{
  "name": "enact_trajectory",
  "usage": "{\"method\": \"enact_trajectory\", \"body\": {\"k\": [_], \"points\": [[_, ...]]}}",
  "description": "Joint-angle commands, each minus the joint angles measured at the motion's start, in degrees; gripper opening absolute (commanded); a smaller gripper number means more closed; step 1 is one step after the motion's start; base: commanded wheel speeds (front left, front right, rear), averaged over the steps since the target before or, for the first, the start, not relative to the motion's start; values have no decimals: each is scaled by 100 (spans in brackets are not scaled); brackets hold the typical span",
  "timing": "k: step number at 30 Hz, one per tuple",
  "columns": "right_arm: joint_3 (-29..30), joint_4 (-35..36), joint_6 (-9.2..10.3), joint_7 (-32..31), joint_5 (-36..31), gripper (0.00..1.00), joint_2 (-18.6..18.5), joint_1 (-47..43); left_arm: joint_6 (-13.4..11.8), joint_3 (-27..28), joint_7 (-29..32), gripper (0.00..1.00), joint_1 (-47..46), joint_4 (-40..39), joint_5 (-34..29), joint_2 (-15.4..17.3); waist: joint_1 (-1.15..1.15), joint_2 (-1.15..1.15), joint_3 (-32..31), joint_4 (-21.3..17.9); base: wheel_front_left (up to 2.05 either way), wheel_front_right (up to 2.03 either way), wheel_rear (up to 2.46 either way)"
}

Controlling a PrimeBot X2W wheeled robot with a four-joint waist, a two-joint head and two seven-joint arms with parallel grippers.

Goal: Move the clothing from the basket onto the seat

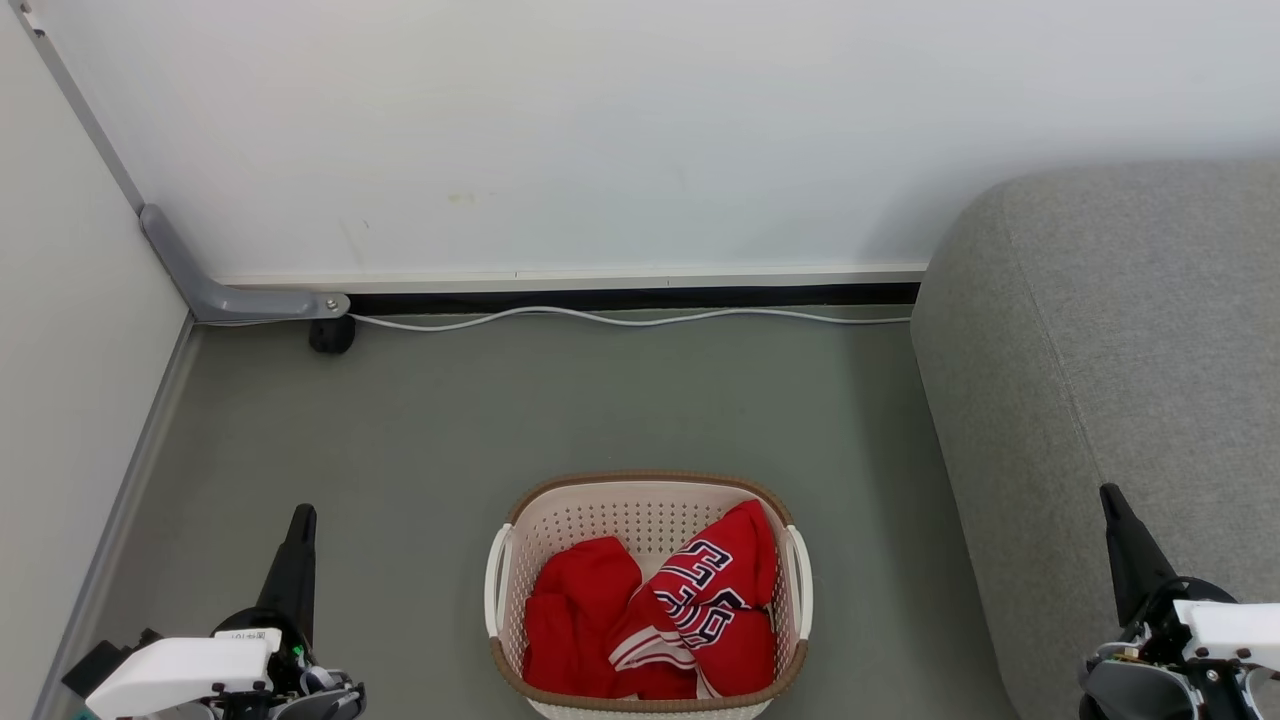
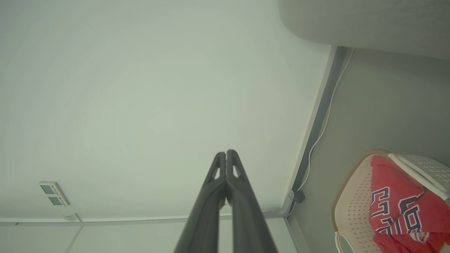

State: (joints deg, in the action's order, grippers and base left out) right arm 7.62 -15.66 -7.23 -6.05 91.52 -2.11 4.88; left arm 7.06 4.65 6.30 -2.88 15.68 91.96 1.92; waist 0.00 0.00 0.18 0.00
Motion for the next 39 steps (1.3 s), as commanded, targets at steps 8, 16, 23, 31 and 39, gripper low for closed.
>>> {"method": "enact_trajectory", "body": {"k": [8,16,23,31,39], "points": [[-112,164,-25,-42,67,0,-76,131,43,184,17,0,-331,-166,23,96,0,0,0,0,0,0,0],[-112,164,-25,-42,67,0,-76,131,43,184,17,0,-331,-166,23,96,0,0,0,0,0,0,0],[-112,164,-25,-42,67,0,-76,131,43,184,17,0,-331,-166,23,96,0,0,0,0,0,0,0],[-112,164,-25,-42,67,0,-76,131,43,184,17,0,-331,-166,23,96,0,0,0,0,0,0,0],[-112,164,-25,-42,67,0,-76,131,43,184,17,0,-331,-166,23,96,0,0,0,0,0,0,0]]}}
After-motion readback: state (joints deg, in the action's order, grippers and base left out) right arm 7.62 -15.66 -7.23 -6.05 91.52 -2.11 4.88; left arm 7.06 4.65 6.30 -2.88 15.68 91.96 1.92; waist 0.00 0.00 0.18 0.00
